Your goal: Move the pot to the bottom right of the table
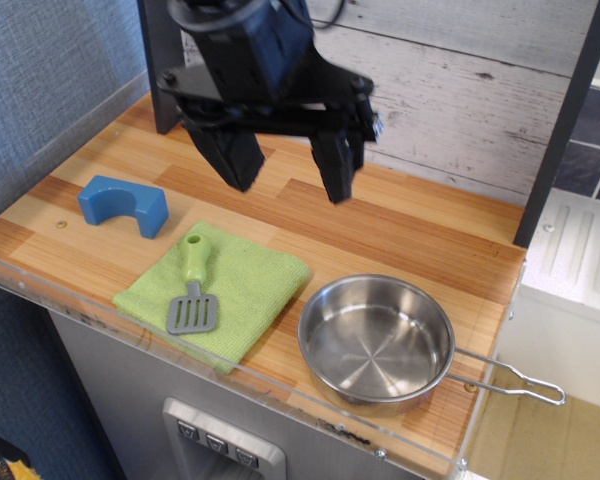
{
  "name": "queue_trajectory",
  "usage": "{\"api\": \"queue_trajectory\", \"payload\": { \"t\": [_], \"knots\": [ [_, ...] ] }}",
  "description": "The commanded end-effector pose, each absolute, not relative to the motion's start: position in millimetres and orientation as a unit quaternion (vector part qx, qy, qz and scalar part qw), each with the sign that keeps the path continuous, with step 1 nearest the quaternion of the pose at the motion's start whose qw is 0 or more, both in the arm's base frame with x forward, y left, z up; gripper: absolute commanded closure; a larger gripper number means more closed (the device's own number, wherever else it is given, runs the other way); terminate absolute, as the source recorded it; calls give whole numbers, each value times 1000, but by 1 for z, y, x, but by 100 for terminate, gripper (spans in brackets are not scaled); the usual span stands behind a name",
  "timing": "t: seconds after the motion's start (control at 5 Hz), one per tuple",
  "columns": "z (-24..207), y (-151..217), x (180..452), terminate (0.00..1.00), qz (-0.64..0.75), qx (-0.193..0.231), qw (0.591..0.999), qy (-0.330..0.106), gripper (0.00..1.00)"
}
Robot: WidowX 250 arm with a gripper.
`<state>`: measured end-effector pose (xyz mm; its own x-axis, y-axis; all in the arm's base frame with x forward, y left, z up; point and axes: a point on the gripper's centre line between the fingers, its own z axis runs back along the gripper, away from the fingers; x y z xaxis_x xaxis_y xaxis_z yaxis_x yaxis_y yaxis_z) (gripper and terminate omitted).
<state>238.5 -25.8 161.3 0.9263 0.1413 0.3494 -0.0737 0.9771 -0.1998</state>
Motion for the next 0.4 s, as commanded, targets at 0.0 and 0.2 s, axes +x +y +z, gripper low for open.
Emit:
{"api": "queue_trajectory", "payload": {
  "t": [0.0, 0.2],
  "knots": [
    [171, -19, 238, 0, 54, -92, 974, -202, 0],
    [171, -19, 238, 100, 54, -92, 974, -202, 0]
  ]
}}
